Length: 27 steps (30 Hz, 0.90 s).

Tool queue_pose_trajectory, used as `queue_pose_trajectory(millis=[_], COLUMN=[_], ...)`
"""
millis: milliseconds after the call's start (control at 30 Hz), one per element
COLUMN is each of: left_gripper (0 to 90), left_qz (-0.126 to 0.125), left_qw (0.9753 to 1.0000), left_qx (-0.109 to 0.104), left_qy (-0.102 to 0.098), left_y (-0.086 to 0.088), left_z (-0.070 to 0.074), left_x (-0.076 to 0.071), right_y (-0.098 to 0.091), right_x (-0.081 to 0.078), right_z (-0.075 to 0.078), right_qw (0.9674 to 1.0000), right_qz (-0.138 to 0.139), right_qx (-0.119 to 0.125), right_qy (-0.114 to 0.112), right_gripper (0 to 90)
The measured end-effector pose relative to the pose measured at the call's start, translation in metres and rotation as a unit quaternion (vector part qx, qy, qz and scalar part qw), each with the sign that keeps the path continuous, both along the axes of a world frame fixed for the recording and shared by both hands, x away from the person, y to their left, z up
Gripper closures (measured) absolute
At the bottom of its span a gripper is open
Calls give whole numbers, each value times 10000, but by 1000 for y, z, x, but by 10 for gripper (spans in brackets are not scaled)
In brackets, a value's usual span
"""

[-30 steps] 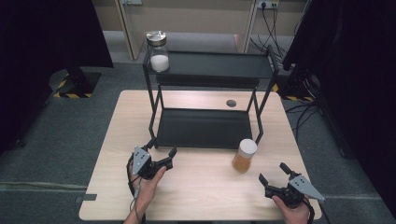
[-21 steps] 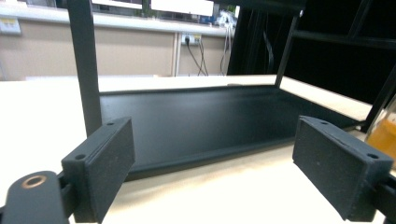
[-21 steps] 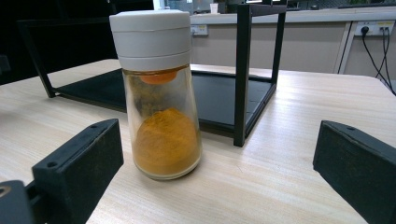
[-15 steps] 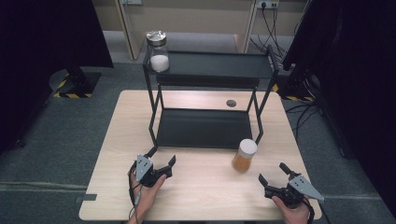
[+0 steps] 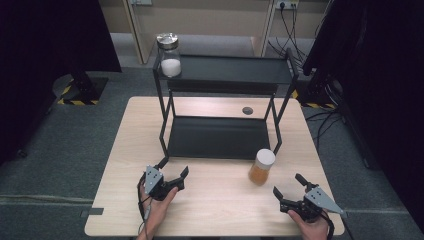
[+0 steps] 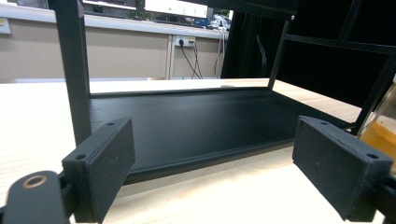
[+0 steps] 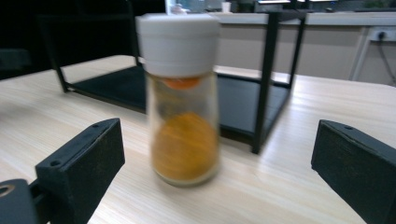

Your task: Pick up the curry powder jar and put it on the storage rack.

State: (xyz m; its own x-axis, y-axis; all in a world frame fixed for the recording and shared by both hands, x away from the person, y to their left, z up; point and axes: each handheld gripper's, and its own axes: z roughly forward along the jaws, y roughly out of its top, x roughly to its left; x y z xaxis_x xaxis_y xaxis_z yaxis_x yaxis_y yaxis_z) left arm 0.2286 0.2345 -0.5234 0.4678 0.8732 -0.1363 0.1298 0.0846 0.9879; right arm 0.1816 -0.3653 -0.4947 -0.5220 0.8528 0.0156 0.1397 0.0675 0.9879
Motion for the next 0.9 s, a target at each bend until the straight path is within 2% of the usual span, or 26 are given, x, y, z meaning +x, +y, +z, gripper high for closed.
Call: queue_pose_trajectory(millis=[233, 433, 633, 900], left_gripper=[128, 127, 127, 126], left_qz=[12, -1, -12, -12], left_qw=[9999, 10000, 9999, 10000], left_qx=[65, 76, 96, 44], left_qy=[-83, -60, -75, -41], left_y=[-3, -3, -3, -2], left_z=[-1, 0, -1, 0], left_x=[-2, -1, -2, -1], right_y=[13, 28, 37, 39], right_x=[12, 34, 52, 60], right_z=[18, 31, 33, 30], right_qw=[9995, 9989, 9988, 9988], right_qz=[220, 263, 233, 328], right_qx=[-161, -317, -361, -317], right_qy=[-175, -239, -223, -172], right_gripper=[67, 130, 206, 278])
